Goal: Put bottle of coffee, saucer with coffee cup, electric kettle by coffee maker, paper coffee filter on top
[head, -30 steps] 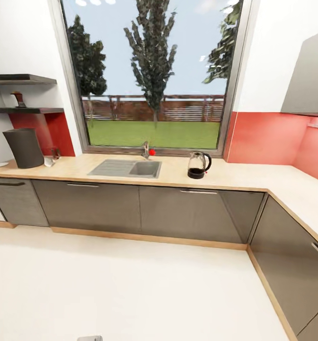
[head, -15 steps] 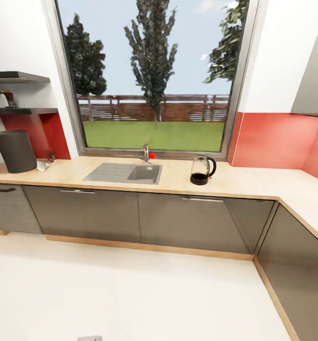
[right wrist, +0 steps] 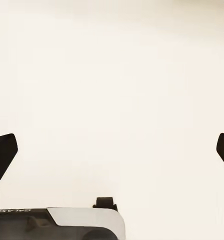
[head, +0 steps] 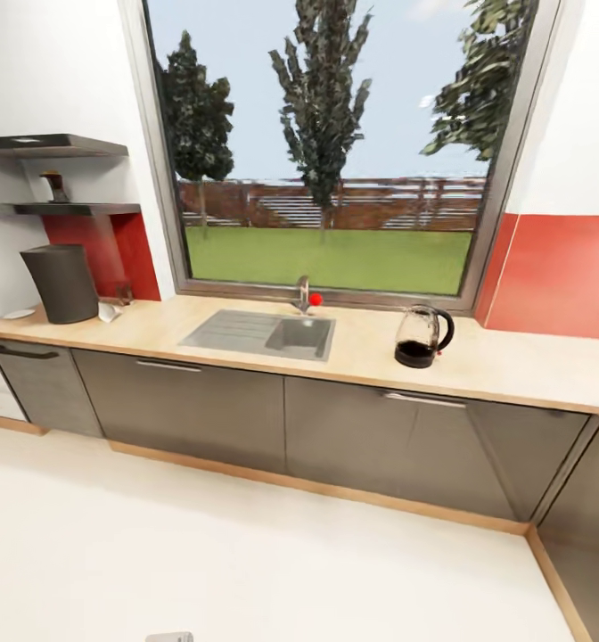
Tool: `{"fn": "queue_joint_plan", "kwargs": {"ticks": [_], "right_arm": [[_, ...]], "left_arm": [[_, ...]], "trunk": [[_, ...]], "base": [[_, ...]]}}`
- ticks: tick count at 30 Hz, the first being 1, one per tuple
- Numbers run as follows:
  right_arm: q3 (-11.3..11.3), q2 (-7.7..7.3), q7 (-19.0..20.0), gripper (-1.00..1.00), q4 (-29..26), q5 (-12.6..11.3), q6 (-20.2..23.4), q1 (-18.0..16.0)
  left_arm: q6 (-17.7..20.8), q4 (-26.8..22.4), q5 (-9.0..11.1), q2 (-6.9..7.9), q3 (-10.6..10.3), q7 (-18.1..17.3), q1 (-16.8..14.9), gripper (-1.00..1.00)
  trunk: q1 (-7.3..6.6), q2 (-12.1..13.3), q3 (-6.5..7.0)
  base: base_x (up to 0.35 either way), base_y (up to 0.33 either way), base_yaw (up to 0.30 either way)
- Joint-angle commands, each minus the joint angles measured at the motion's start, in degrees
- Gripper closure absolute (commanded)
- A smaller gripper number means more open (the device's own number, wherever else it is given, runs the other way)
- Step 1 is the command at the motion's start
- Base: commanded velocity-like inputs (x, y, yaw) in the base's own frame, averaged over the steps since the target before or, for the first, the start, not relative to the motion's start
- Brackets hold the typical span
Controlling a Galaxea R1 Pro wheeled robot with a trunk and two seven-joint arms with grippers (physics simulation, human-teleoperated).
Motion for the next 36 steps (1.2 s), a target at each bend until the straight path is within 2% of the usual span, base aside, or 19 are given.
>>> {"fn": "queue_joint_plan", "kwargs": {"ticks": [1,28,36], "right_arm": [[-0.1,0.01,0.03,-1.0,-0.02,0.01,-0.15,-0.02],[-0.09,0.02,0.03,-1.0,0.03,0.1,-0.15,-0.02],[-0.05,0.02,0.02,-1.0,0.03,0.15,-0.15,-0.02]], "left_arm": [[-0.19,0.08,0.04,-0.02,0.26,-0.06,-0.07,-1.0],[-0.19,0.08,0.04,-0.03,0.26,-0.06,-0.05,-1.0],[-0.23,0.08,0.04,-0.03,0.26,-0.06,-0.06,-1.0]], "trunk": [[0.07,-0.12,-0.12],[0.07,-0.12,-0.12],[0.07,-0.12,-0.12]], "base": [[0.336,0.0,0.276],[0.336,0.0,0.278],[0.337,0.09,0.253]]}}
